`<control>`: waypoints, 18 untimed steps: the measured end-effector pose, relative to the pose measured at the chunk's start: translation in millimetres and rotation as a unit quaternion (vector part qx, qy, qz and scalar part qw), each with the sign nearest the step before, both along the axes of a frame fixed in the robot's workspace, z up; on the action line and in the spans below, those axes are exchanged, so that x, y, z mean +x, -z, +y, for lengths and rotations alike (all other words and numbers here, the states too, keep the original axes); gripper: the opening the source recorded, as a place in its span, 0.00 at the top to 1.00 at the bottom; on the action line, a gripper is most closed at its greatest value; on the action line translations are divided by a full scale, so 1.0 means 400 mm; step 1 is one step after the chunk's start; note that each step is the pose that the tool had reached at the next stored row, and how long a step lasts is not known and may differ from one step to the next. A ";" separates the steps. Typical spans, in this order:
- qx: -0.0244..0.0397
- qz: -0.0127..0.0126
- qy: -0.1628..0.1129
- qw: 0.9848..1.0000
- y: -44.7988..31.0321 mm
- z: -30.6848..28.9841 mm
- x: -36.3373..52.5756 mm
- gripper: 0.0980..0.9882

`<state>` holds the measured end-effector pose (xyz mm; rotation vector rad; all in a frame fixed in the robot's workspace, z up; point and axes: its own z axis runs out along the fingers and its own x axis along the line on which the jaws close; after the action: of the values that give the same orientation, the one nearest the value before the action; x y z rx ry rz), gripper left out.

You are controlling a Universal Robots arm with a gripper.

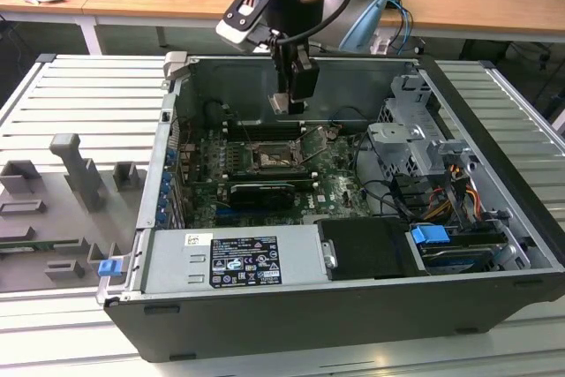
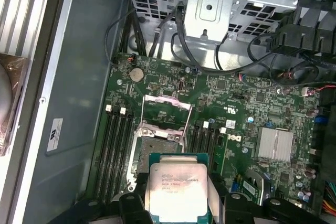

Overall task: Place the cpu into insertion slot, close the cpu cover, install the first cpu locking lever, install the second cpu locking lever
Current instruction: 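Place the cpu into insertion slot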

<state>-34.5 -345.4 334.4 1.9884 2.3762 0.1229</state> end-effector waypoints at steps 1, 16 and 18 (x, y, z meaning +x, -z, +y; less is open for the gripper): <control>0.000 0.000 0.000 1.000 0.001 0.000 0.000 0.52; 0.000 0.000 0.004 1.000 0.030 0.000 0.000 0.52; 0.000 0.000 0.004 1.000 0.032 0.000 0.000 0.52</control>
<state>-34.5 -345.4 321.5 1.9982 2.3675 0.1224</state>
